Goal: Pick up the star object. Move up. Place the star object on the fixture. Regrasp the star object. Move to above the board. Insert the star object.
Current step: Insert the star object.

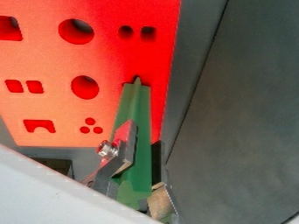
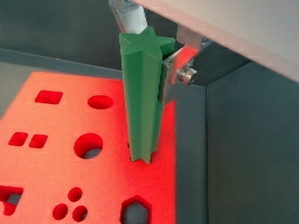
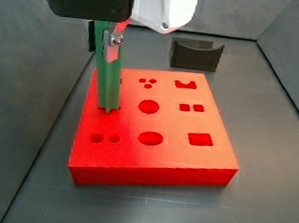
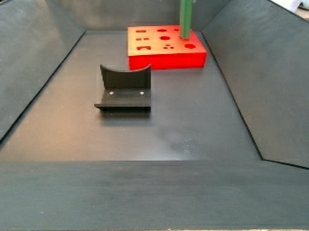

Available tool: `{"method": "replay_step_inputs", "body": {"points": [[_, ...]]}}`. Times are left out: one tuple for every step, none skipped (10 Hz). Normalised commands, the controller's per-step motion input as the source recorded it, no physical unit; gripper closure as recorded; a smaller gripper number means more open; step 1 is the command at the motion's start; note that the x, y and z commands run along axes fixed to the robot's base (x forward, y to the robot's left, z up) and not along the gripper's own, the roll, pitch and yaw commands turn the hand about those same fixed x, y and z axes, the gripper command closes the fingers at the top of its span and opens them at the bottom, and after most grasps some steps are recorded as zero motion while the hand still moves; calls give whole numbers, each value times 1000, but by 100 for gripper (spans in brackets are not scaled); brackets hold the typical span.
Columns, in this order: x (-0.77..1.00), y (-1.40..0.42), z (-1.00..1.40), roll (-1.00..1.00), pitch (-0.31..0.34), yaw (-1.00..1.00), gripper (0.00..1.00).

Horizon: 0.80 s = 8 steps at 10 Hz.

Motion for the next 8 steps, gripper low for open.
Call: {"method": "replay_step_inputs", "body": {"points": [[0, 0, -140, 0, -23, 0, 100], [0, 0, -140, 0, -27, -6, 100], [0, 0, -137, 0, -21, -11, 100], [0, 0, -160, 0, -26, -17, 100], [9, 0, -194, 0, -31, -23, 100], [14, 0, -254, 0, -36, -23, 100], [0, 0, -303, 0, -63, -6, 100], [6, 0, -320, 0, -79, 0, 100]]}}
